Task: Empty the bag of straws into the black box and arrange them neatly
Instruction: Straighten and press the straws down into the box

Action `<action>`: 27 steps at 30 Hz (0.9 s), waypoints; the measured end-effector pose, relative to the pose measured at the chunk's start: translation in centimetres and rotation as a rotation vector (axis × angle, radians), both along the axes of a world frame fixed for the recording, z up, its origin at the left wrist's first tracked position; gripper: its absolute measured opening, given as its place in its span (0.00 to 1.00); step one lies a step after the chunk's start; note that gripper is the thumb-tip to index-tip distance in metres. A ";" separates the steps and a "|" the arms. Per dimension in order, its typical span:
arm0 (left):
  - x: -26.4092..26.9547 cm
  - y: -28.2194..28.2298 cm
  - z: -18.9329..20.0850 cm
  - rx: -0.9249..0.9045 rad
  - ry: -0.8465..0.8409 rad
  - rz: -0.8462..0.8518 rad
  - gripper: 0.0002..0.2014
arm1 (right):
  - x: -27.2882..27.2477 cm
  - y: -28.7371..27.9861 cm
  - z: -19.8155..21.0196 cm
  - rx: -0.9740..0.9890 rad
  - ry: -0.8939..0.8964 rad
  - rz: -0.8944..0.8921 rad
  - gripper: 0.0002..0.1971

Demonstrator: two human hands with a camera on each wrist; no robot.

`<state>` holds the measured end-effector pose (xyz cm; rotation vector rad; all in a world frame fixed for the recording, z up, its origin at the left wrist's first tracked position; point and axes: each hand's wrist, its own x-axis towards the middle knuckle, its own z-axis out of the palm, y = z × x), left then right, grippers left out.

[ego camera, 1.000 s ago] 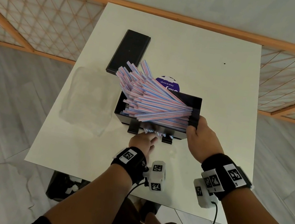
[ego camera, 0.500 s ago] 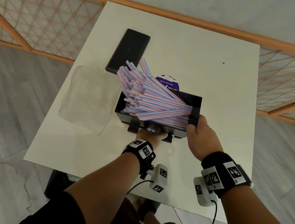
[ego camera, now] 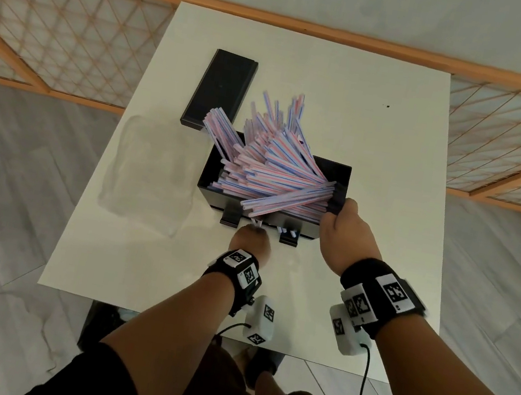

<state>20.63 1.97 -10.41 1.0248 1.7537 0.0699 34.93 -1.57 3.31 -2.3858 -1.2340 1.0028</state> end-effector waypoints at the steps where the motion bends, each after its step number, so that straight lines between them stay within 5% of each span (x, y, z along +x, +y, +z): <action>1: -0.3 -0.4 0.4 0.023 0.046 -0.054 0.16 | -0.1 0.0 0.0 0.002 -0.005 0.004 0.07; 8: -1.3 -3.2 1.2 -0.185 -0.090 -0.185 0.19 | -0.4 0.0 0.1 -0.004 -0.016 0.000 0.05; 17: -1.8 -1.8 2.5 0.067 0.155 -0.265 0.41 | -0.1 0.4 -0.5 -0.029 -0.008 -0.055 0.10; 21: -1.1 -0.8 1.9 0.255 0.032 -0.194 0.26 | 0.0 0.4 -0.6 -0.035 -0.014 -0.041 0.11; 27: -0.6 0.1 2.0 0.166 -0.120 -0.107 0.15 | 0.1 0.4 -0.6 -0.035 -0.006 -0.033 0.09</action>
